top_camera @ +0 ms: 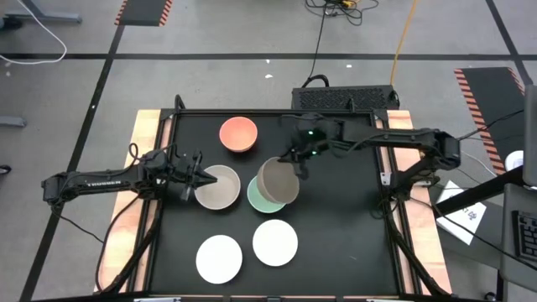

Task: Nest bowls inside each other
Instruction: Stack the brown bowl on top of the green bowl

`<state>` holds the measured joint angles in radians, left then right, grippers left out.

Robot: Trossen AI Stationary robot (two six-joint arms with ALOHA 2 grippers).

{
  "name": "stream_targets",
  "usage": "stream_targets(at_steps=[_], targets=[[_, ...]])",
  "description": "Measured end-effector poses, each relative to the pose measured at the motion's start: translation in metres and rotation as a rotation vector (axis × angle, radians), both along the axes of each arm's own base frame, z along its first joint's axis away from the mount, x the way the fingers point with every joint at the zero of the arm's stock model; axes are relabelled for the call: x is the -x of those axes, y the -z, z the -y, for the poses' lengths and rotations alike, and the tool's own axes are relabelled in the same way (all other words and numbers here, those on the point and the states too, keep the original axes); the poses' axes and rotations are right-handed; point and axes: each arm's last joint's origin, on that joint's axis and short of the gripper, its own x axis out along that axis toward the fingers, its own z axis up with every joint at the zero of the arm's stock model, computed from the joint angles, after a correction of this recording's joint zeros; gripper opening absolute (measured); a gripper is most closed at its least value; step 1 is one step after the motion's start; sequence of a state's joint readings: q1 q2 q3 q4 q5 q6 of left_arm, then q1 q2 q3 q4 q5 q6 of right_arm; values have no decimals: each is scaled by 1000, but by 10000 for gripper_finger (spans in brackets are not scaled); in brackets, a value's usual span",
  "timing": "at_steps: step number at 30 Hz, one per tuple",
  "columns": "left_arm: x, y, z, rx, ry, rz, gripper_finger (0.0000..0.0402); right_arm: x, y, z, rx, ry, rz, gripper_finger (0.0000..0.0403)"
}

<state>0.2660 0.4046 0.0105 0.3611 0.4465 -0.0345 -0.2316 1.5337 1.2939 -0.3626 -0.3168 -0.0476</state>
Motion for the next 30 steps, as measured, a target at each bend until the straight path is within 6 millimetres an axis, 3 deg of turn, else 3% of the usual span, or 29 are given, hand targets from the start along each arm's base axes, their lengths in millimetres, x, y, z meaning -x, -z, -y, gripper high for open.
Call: stream_targets(at_steps=[18, 30], targets=[[0, 2, 0, -11, 1, -16, 24, -54, 7, 2, -25, -56, -263, 2], [0, 2, 0, -27, 2, -18, 24, -62, 0, 0, -17, -85, -304, 1]])
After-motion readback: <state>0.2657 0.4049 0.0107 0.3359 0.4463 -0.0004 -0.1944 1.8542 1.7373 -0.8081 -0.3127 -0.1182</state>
